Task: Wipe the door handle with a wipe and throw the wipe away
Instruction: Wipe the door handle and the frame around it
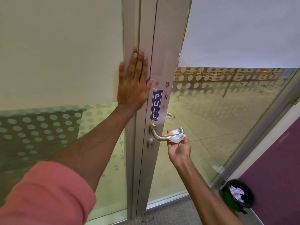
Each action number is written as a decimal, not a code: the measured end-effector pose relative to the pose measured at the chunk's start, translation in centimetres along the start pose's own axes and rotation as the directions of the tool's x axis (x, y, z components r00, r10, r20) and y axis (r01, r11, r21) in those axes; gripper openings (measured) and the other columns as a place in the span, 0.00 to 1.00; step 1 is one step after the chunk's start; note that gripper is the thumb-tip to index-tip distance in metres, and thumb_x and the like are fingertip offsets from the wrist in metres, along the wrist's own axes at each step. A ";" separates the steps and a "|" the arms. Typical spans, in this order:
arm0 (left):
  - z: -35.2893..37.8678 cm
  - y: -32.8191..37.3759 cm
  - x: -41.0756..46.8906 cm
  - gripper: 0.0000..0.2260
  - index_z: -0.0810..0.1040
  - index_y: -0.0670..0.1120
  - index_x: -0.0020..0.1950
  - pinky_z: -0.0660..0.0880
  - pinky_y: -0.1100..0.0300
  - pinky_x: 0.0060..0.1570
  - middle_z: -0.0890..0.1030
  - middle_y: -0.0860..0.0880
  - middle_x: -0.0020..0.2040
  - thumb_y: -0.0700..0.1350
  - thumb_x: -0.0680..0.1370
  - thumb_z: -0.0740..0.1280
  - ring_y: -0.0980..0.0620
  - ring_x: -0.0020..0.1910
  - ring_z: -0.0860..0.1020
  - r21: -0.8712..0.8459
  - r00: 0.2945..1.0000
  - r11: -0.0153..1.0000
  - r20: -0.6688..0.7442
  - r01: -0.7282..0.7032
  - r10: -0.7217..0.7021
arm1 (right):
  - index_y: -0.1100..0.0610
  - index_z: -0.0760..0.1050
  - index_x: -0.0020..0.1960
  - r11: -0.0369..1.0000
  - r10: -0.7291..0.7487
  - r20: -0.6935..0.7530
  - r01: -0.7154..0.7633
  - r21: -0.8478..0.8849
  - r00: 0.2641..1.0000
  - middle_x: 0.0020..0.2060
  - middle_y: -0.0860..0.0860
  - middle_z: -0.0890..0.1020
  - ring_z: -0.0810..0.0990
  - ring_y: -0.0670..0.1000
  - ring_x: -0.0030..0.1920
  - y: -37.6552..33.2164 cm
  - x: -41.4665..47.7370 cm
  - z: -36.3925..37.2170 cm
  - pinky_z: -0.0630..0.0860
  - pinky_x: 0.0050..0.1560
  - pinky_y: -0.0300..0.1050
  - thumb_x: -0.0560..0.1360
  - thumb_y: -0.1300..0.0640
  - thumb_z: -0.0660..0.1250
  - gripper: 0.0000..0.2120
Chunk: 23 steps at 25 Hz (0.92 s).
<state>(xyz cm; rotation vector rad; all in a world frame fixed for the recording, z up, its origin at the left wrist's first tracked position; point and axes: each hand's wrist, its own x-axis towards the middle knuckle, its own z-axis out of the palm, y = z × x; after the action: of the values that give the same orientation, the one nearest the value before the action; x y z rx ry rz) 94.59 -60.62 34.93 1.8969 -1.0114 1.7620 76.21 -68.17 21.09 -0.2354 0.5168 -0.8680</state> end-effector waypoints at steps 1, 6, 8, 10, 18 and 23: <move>0.0 0.0 0.0 0.28 0.57 0.41 0.78 0.44 0.44 0.74 0.62 0.42 0.77 0.57 0.84 0.48 0.45 0.76 0.59 -0.007 1.000 1.000 0.001 0.001 -0.001 | 0.59 0.73 0.58 1.000 0.020 0.000 -0.020 0.024 1.000 0.49 0.61 0.80 0.80 0.56 0.48 0.8 -0.3 0.1 0.77 0.53 0.48 0.84 0.46 0.48 0.22; 0.0 -0.1 0.0 0.29 0.57 0.41 0.78 0.44 0.44 0.74 0.61 0.42 0.77 0.58 0.84 0.48 0.45 0.76 0.57 -0.010 1.000 1.000 -0.006 0.012 -0.012 | 0.59 0.71 0.67 0.994 0.103 0.029 -0.104 0.031 0.994 0.54 0.59 0.81 0.79 0.57 0.51 4.4 -1.8 0.9 0.72 0.61 0.52 0.82 0.39 0.45 0.29; -0.1 -0.1 0.0 0.29 0.56 0.41 0.78 0.43 0.44 0.74 0.61 0.42 0.78 0.58 0.84 0.48 0.45 0.77 0.57 -0.027 1.000 1.000 0.003 0.007 -0.007 | 0.62 0.71 0.65 0.988 0.146 0.056 -0.148 0.050 0.988 0.55 0.62 0.80 0.79 0.60 0.52 3.8 -2.0 0.7 0.67 0.68 0.55 0.81 0.36 0.43 0.34; -0.1 0.0 0.0 0.28 0.56 0.41 0.79 0.43 0.44 0.75 0.60 0.42 0.78 0.57 0.84 0.47 0.45 0.77 0.57 -0.045 1.000 0.999 0.012 0.002 -0.001 | 0.63 0.71 0.64 0.984 0.162 0.044 -0.165 0.065 0.986 0.54 0.63 0.80 0.79 0.61 0.51 3.3 -1.9 0.8 0.66 0.69 0.56 0.80 0.35 0.43 0.36; 0.1 -0.1 0.0 0.28 0.55 0.41 0.79 0.41 0.45 0.75 0.60 0.43 0.78 0.58 0.84 0.48 0.45 0.77 0.58 -0.062 1.000 0.998 0.002 0.011 -0.010 | 0.59 0.69 0.71 0.989 0.147 -0.067 -0.146 0.015 0.987 0.61 0.59 0.78 0.77 0.59 0.60 4.4 -2.3 2.8 0.69 0.68 0.51 0.81 0.38 0.50 0.30; 0.1 -0.2 0.0 0.28 0.55 0.41 0.79 0.37 0.46 0.75 0.60 0.43 0.78 0.58 0.84 0.48 0.45 0.77 0.58 -0.067 1.000 0.998 0.010 0.007 -0.007 | 0.61 0.69 0.71 0.984 0.178 -0.069 -0.176 0.038 0.982 0.66 0.60 0.76 0.77 0.61 0.59 3.8 -2.1 2.6 0.68 0.70 0.57 0.83 0.42 0.46 0.28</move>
<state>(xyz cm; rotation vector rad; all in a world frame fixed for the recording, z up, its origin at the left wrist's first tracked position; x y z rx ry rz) 94.78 -60.58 34.99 1.8683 -1.0527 1.6950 78.92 -64.15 22.51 -0.1264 0.5819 -0.7125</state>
